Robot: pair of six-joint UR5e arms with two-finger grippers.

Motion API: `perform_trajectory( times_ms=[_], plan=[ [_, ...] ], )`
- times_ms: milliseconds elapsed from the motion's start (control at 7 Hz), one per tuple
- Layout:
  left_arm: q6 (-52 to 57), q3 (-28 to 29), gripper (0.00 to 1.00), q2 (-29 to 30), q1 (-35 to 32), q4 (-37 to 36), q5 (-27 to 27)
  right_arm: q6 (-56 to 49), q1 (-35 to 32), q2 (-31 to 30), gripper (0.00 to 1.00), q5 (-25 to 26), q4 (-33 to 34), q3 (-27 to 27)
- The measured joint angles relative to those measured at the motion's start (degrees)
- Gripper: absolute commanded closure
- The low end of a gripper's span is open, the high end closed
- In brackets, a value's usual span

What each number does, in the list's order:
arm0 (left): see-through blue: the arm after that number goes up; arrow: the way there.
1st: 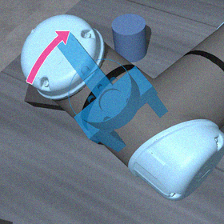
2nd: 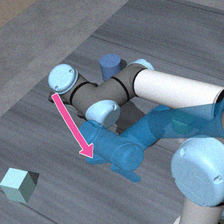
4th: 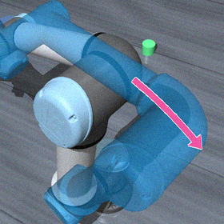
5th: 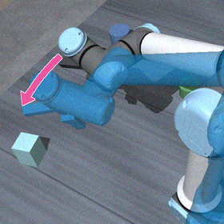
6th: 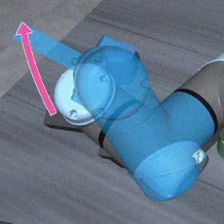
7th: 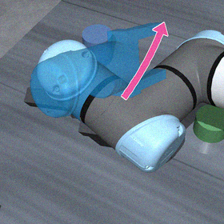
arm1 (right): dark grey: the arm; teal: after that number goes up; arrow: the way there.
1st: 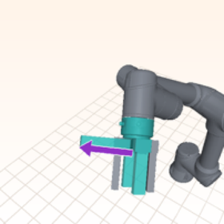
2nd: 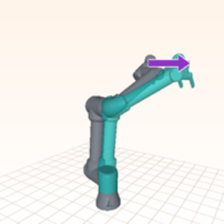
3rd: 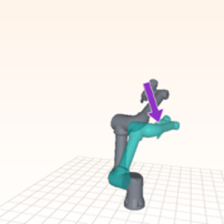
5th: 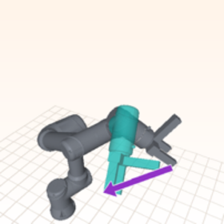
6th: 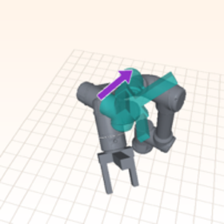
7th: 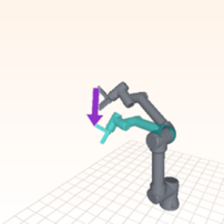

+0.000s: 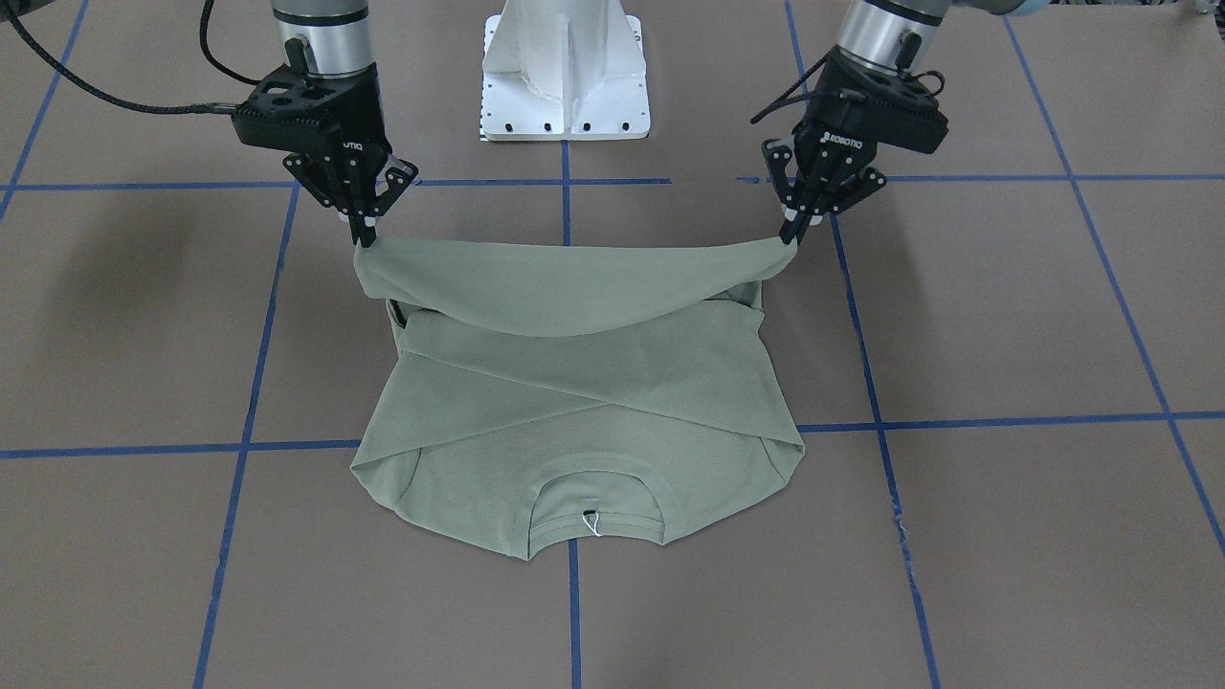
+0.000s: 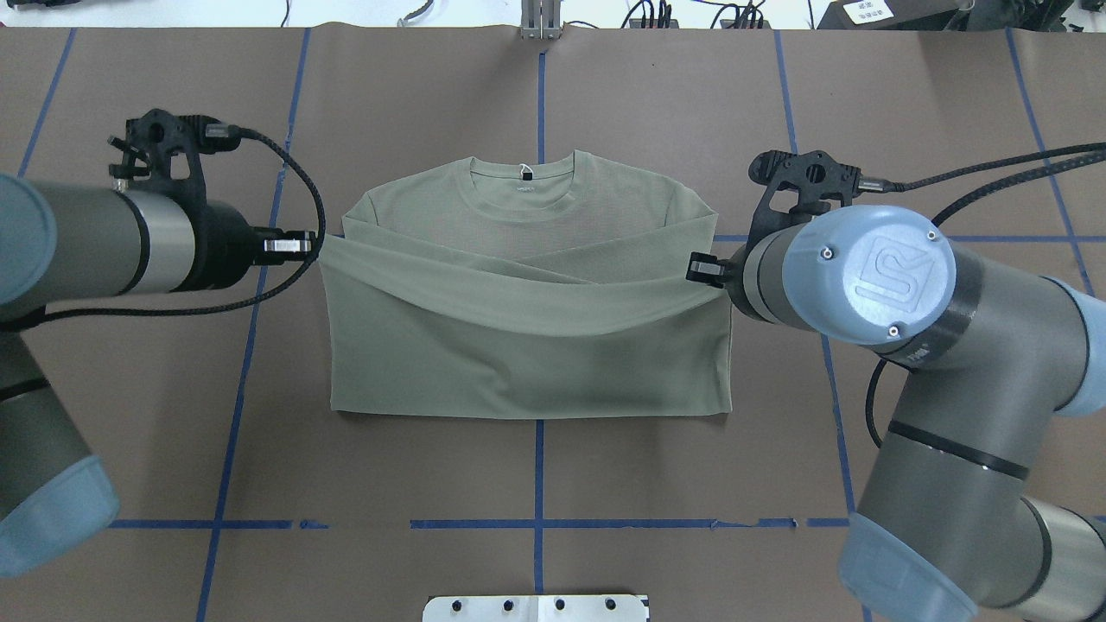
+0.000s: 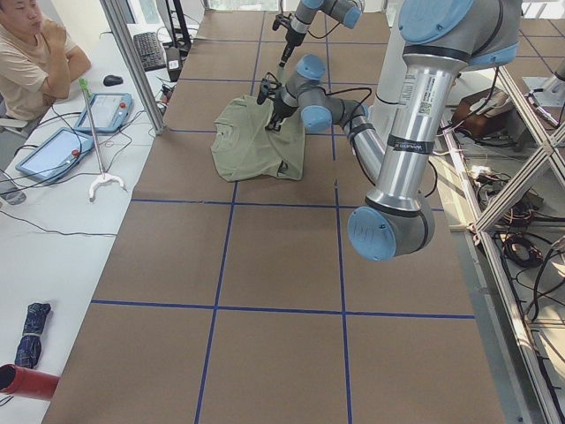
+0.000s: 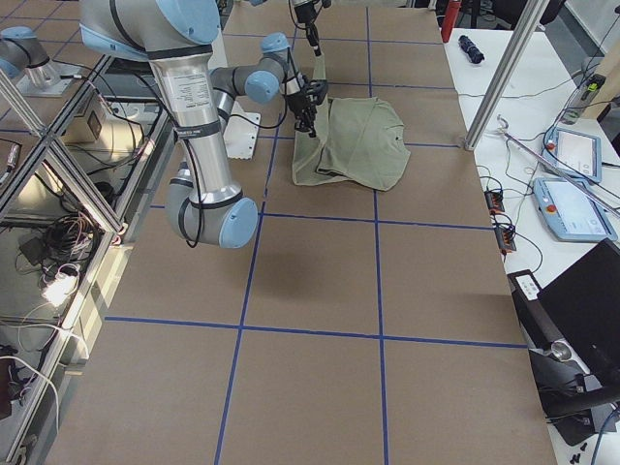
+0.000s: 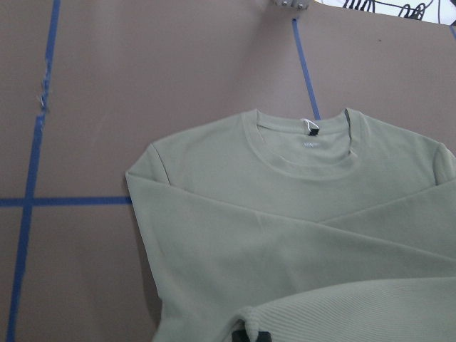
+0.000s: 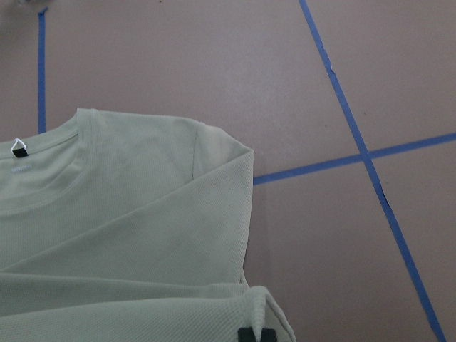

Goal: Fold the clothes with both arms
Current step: 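Lift the hem with both grippers and carry it toward the collar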

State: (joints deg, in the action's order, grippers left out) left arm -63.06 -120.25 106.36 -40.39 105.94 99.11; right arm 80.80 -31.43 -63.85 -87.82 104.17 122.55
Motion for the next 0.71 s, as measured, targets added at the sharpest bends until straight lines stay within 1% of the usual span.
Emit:
perform_trajectory(
  times_ms=[286, 429, 714],
  plan=[
    [3.0, 9.8, 1.0, 5.4, -2.8, 0.6, 0.7, -3.1, -3.7, 4.7, 1.0, -0.6, -1.6, -8.3],
    [3.3, 15.3, 1.0, 8.3, -3.0, 1.4, 0.0, -4.6, -5.5, 6.5, 1.0, -1.2, -4.9, -14.0],
    [3.4, 26.8, 1.0, 12.3, -2.9, 7.7, -2.2, -8.0, -9.1, 10.3, 1.0, -2.7, -14.4, -28.2]
  ],
)
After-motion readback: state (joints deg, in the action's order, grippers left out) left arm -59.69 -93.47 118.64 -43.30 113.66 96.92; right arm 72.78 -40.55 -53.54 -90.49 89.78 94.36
